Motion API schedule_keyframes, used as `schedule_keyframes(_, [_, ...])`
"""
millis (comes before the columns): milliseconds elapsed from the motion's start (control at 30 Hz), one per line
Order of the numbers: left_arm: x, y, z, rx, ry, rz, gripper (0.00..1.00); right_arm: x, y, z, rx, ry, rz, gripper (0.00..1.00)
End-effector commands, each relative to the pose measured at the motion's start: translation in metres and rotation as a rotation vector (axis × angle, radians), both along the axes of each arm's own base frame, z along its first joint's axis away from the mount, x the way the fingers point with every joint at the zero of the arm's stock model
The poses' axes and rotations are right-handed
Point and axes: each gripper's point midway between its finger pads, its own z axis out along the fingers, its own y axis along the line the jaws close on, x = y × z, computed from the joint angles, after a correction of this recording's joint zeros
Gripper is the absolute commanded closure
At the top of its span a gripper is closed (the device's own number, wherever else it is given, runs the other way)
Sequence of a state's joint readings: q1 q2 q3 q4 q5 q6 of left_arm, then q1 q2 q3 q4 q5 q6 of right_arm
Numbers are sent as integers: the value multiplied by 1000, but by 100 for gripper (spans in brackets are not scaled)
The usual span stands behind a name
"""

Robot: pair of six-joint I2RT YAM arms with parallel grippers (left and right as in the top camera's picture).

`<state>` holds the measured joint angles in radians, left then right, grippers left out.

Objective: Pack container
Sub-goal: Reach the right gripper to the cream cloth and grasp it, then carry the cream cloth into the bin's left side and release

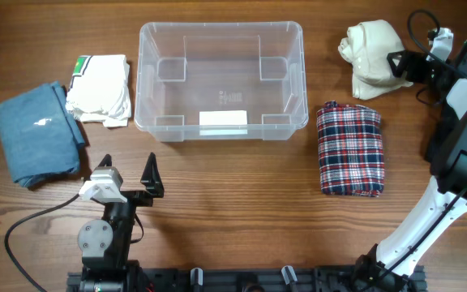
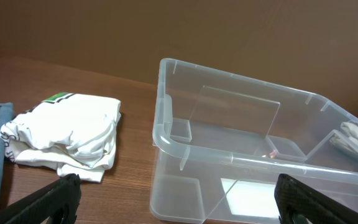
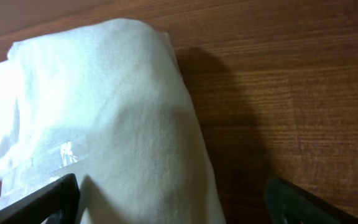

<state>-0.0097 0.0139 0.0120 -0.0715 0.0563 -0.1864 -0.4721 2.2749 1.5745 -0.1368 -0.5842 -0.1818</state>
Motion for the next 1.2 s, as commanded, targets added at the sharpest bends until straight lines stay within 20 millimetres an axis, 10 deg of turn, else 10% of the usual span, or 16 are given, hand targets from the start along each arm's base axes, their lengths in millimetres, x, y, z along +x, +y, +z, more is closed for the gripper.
schedule_keyframes(0, [0,3,-2,-8,2,14,0,-1,8,-22,-2,46,28,16])
schedule_keyframes(300, [0,3,-2,-8,2,14,0,-12,56,-38,15,146,133,60])
schedule_keyframes(367, [0,3,-2,-8,2,14,0,-13,60,-39,22,157,138,94])
schedule_keyframes(633, [0,3,-2,-8,2,14,0,-5,56,-24,45,141,95,96])
schedule_keyframes(900, [0,3,-2,-8,3,14,0,13,44,82,122,12,-85,96])
schedule_keyframes(1167, [0,3,-2,-8,2,14,0,-11,65,218,187,-162,-119,96])
